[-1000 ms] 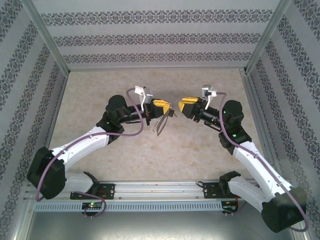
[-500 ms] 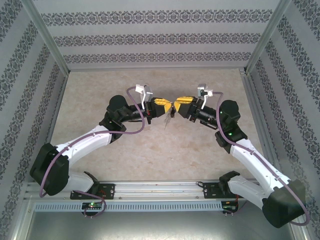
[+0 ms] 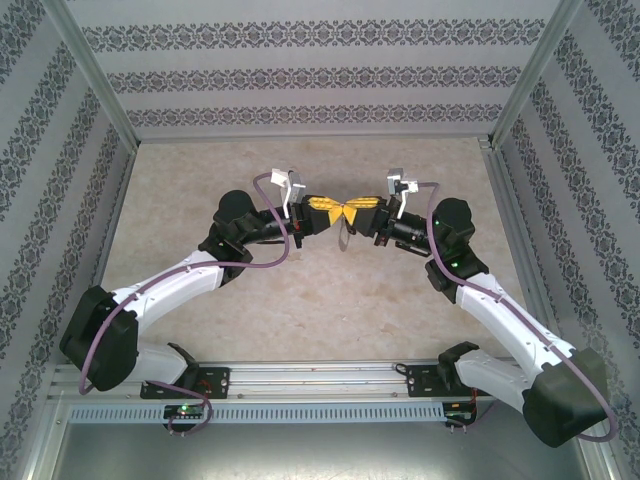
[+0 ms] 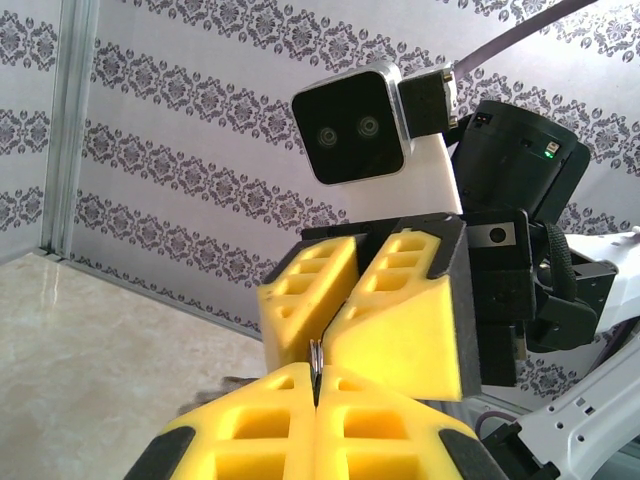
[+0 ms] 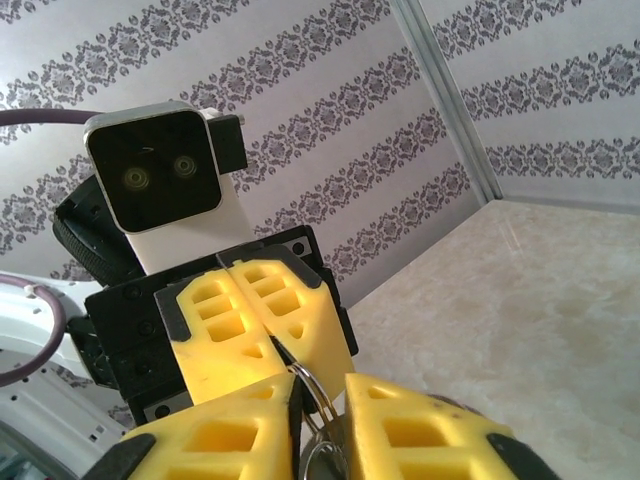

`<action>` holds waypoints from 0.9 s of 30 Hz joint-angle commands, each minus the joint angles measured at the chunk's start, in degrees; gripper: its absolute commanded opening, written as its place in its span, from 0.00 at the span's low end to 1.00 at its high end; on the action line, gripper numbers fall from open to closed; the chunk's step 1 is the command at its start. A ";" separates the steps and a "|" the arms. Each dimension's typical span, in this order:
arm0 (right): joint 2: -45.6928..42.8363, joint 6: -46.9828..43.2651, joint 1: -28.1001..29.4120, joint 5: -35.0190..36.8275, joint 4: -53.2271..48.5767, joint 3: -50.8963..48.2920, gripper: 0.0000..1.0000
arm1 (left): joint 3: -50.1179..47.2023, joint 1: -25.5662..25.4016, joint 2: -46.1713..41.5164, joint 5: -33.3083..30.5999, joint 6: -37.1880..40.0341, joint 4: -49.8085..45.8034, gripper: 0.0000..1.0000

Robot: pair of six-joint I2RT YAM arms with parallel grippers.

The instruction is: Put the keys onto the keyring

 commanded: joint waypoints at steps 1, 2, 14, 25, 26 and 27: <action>-0.05 0.47 0.59 -2.10 2.06 0.67 0.11 | 0.26 -0.15 -0.14 1.02 -0.79 4.17 0.00; -0.14 0.37 0.59 -2.14 2.06 0.53 0.09 | 0.26 -0.14 -0.21 1.04 -0.73 4.14 0.00; -0.97 -9.54 0.51 4.50 -11.91 3.57 0.00 | 0.72 0.44 -3.97 -3.84 5.40 -6.58 0.43; 3.39 -25.90 0.93 6.39 -30.61 13.84 0.00 | 10.61 2.26 -6.92 -1.35 22.49 -37.59 0.65; 3.81 -27.21 1.12 6.37 -31.94 14.72 0.00 | 11.55 2.46 -6.40 -0.94 23.54 -39.95 0.65; 4.12 -28.84 1.33 6.39 -33.37 15.63 0.00 | 12.72 2.77 -5.62 -0.46 24.78 -42.44 0.66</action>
